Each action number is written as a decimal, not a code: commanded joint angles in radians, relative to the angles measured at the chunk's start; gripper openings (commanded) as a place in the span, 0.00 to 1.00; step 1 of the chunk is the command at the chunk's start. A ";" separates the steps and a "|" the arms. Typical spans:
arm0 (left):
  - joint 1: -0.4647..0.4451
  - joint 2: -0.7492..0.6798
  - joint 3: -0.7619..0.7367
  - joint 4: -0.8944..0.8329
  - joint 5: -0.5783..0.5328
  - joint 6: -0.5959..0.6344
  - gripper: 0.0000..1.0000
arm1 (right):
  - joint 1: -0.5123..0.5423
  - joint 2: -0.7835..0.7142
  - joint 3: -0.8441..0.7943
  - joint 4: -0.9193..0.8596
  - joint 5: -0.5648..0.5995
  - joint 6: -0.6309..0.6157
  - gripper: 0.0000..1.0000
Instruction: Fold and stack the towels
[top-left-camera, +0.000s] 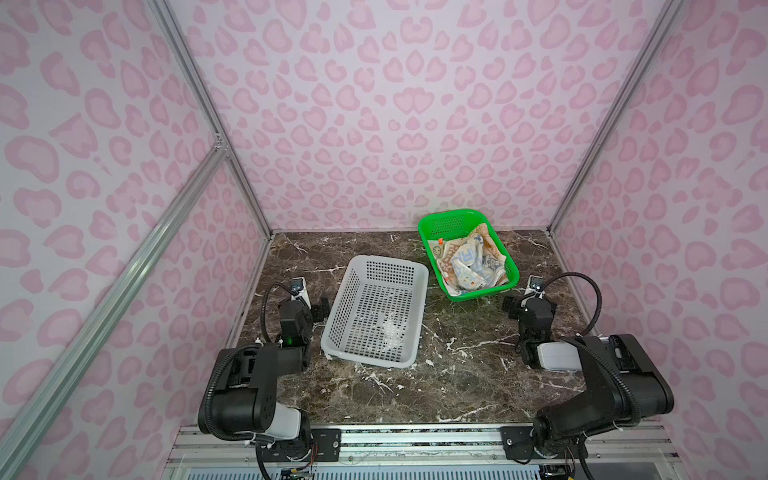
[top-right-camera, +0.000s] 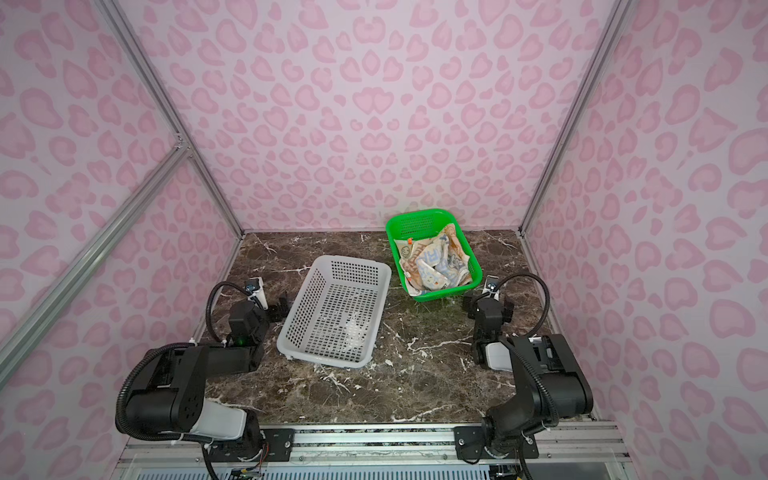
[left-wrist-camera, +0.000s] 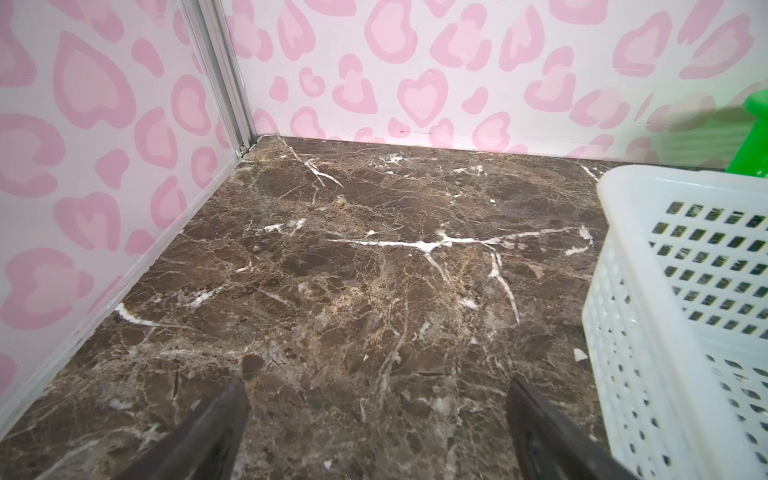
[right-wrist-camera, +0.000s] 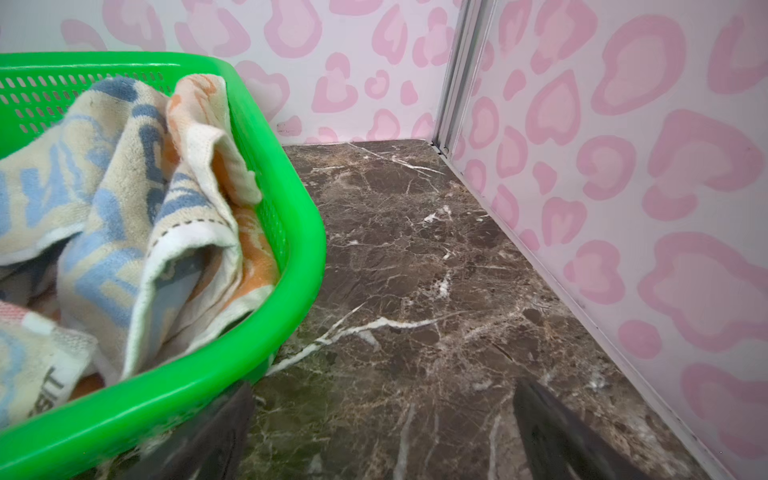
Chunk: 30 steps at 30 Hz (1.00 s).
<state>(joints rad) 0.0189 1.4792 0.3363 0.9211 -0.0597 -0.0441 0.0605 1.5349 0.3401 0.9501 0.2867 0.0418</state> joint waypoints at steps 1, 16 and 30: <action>0.001 -0.004 0.000 0.051 0.009 0.001 0.98 | 0.001 0.003 0.002 0.018 0.000 -0.002 1.00; 0.001 -0.005 0.000 0.050 0.010 0.001 0.98 | -0.004 0.001 0.003 0.015 -0.009 -0.001 1.00; -0.002 -0.001 0.003 0.047 0.004 0.001 0.98 | -0.005 0.002 0.003 0.014 -0.009 -0.001 1.00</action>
<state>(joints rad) 0.0181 1.4788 0.3363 0.9211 -0.0570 -0.0444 0.0559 1.5352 0.3401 0.9485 0.2798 0.0418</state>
